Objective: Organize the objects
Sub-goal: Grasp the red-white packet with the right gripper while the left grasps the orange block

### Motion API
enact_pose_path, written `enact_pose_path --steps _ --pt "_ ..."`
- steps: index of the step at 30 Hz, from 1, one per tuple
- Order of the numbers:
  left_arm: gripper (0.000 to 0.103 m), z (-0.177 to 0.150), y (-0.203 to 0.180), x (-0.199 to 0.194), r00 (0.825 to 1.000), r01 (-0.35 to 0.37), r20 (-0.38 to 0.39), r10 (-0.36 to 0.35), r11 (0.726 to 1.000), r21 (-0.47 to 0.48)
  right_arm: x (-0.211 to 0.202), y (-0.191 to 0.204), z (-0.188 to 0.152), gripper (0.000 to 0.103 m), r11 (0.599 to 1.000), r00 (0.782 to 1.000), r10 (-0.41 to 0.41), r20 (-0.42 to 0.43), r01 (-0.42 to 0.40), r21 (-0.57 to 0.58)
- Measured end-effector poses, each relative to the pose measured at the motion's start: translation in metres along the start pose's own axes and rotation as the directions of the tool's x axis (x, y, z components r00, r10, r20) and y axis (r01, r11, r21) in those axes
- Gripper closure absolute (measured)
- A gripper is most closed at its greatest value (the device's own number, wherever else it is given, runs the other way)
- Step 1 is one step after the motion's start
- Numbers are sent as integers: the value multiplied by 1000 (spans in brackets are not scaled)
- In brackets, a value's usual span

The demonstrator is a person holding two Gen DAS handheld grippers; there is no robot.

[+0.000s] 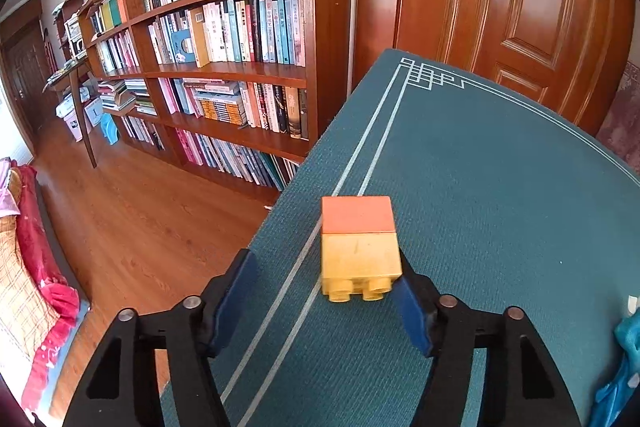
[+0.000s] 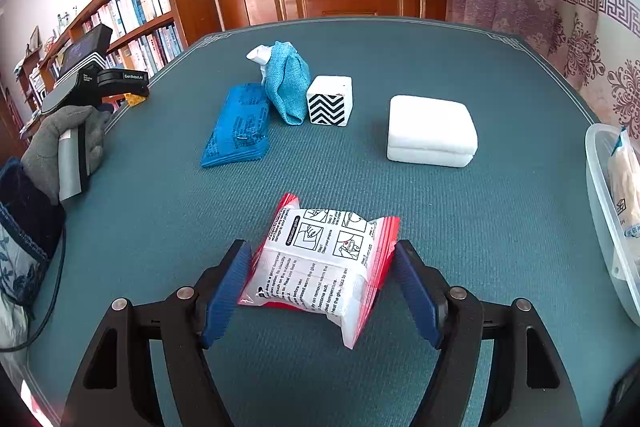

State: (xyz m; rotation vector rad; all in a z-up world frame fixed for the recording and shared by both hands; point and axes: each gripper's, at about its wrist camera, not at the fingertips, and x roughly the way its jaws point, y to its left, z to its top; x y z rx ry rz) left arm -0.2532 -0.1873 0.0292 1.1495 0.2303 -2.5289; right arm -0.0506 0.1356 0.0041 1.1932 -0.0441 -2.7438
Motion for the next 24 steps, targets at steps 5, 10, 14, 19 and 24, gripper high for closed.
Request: enact_pose_path --steps 5,10,14,19,24 --pt "59 -1 3 -3 1000 21 18 -20 1000 -12 0 0 0 29 1000 1000 -3 0 3 -3" --pt "70 -4 1 -8 998 56 32 -56 998 7 0 0 0 29 1000 1000 -3 0 3 -3" --pt "70 -9 -2 -18 995 84 53 -86 996 33 0 0 0 30 1000 1000 -4 1 4 -1" --pt "70 -21 -7 -31 993 108 49 -112 991 73 -1 -2 1 31 1000 1000 -2 3 2 4" --pt "70 -38 -17 -54 988 139 55 -147 982 130 -1 -6 2 33 1000 1000 0 6 0 13"
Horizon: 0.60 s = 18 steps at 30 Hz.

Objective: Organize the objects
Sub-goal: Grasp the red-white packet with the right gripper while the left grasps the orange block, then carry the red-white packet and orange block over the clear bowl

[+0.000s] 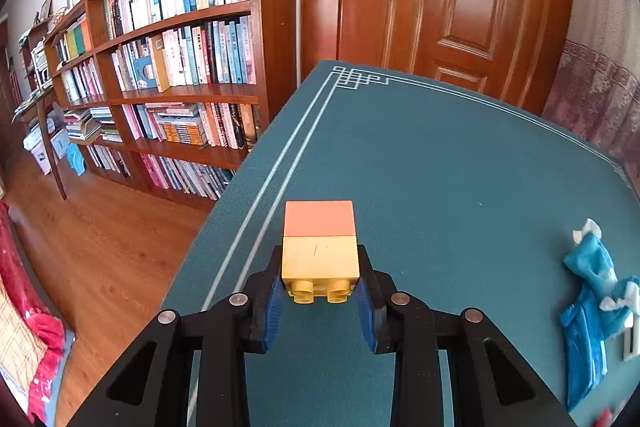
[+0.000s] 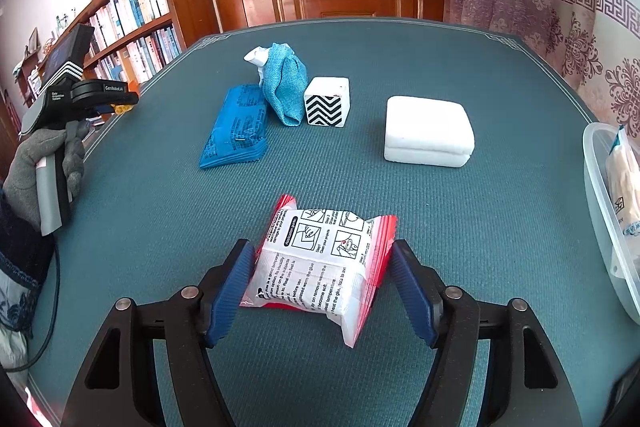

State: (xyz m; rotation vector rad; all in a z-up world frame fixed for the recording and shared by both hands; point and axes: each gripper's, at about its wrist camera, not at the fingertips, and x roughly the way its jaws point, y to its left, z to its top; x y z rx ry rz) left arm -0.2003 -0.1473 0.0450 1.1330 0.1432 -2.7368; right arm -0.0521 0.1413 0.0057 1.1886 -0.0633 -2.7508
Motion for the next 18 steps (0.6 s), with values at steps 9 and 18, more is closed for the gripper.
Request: enact_pose_path --steps 9,18 --pt "70 -32 -29 -42 994 107 -8 -107 993 42 -1 -3 1 44 1000 1000 3 5 -3 13" --pt "70 -62 -57 -78 977 212 -14 -211 975 67 -8 -4 -8 50 1000 1000 3 4 -3 -5"
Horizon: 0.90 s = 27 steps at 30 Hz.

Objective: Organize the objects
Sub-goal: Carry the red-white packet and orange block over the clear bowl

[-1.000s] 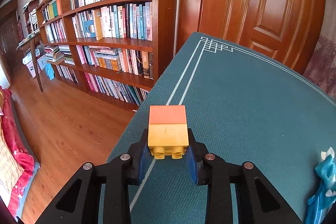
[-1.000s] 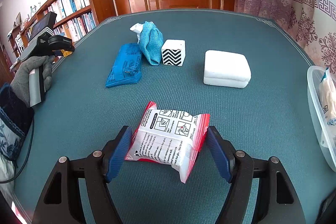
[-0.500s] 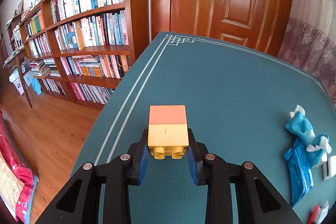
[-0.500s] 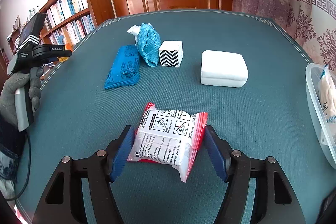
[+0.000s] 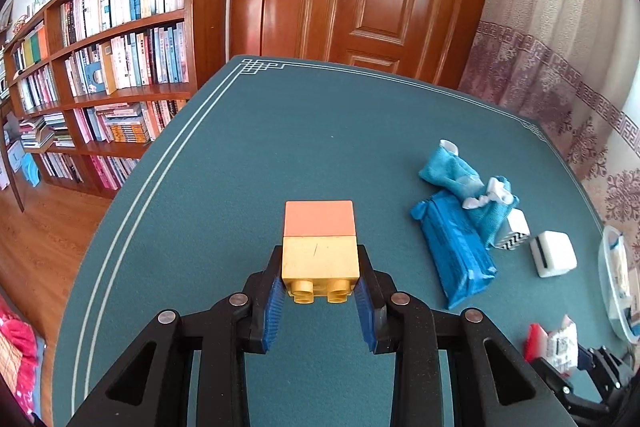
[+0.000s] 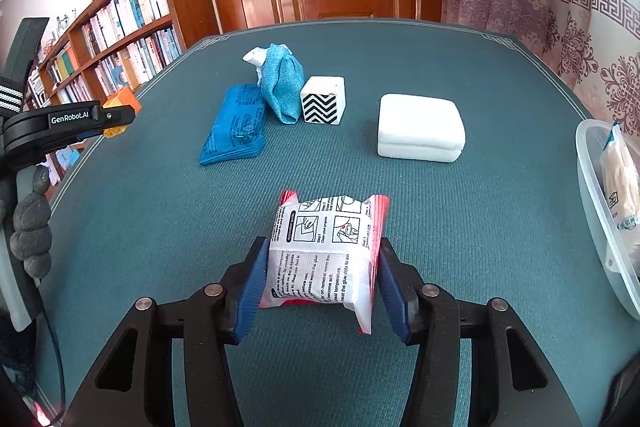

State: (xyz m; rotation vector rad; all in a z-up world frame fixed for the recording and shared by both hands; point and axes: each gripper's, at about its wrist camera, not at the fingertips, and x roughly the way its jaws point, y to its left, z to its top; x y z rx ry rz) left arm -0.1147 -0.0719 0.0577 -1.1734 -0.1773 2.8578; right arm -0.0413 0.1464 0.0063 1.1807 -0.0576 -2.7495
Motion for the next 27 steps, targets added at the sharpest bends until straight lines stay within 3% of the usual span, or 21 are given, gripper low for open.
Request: enact_pose_path --steps 15,27 --pt "70 -33 -72 -25 995 99 13 -102 984 149 -41 -25 -20 51 997 998 61 29 -62 39" --pt "70 -51 -125 -26 987 157 -15 -158 960 233 -89 -84 -22 51 994 994 -34 106 22 111"
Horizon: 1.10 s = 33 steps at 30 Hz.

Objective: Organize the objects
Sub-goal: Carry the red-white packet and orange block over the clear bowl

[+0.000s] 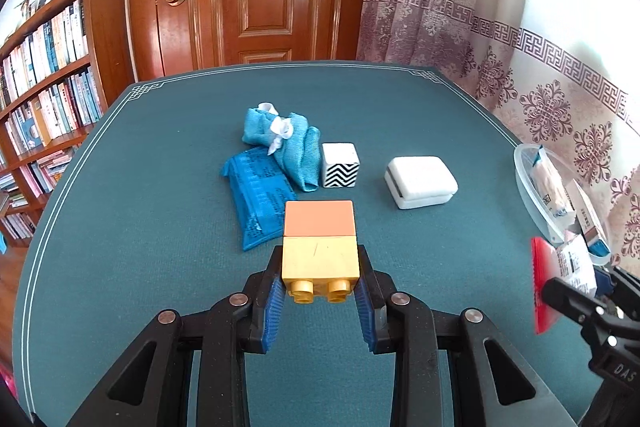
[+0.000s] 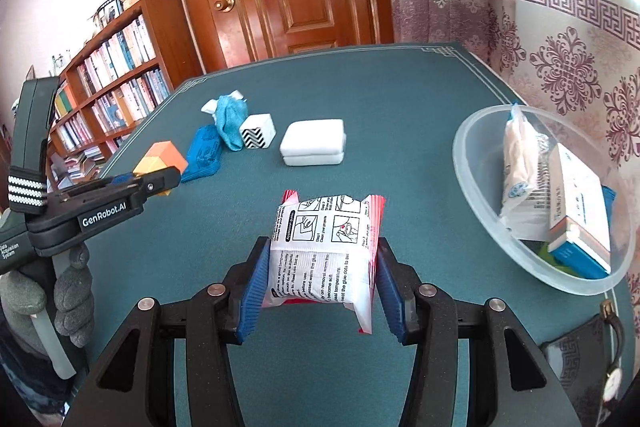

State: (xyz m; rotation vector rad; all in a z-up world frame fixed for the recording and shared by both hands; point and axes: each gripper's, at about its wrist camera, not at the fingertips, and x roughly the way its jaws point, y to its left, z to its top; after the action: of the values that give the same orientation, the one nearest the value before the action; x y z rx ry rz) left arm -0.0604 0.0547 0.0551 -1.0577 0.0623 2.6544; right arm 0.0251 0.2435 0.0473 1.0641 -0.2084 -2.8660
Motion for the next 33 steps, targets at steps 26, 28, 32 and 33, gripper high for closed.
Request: enact_pose_path --steps 26,28,32,33 --pt "70 8 -80 15 995 96 -30 -92 988 124 -55 -154 22 51 933 945 -301 127 264 246" --pt "70 9 -85 16 994 103 -32 -100 986 130 -54 -166 21 51 920 937 -329 117 290 263" --pt "70 10 -96 18 993 116 -35 -112 983 141 -47 -187 19 51 901 926 -366 92 328 285" --pt "70 11 -99 18 993 119 -36 -115 982 145 -44 -192 18 51 897 925 -371 84 334 290"
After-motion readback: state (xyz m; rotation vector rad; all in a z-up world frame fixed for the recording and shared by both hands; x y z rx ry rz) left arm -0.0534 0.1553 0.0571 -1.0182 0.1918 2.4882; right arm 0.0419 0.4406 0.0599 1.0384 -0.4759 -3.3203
